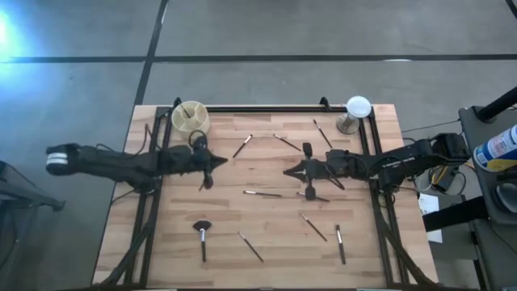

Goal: Put items in baskets/containers
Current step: Put the eyeshadow brush into the organizer

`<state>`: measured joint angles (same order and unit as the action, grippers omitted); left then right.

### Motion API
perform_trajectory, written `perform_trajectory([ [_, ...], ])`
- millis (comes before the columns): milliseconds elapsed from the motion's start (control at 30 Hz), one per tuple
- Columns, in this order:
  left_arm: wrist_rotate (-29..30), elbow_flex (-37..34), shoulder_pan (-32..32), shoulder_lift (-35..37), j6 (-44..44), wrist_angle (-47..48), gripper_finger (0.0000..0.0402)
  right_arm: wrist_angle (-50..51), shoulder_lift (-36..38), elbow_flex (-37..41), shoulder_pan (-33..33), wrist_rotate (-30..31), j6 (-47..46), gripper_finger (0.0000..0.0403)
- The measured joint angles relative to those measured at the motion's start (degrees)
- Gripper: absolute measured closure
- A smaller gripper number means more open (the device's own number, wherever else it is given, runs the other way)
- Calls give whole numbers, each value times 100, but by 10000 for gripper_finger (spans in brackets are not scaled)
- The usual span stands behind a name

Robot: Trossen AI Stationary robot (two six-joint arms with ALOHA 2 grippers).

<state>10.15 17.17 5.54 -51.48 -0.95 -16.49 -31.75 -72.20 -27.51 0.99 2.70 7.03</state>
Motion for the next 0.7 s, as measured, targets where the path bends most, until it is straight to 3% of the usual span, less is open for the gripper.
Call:
perform_trajectory([
  [267, 360, 129, -638, -835, -870, -97, 401, 2, 0, 7, 0, 224, -57, 394],
  [567, 653, 253, -855, -1999, -1397, -681, 401, 158, 0, 11, 9, 369, -470, 394],
  [700, 741, 555, -851, -2097, -2066, 377, 401, 157, 0, 11, 13, 392, -532, 394],
])
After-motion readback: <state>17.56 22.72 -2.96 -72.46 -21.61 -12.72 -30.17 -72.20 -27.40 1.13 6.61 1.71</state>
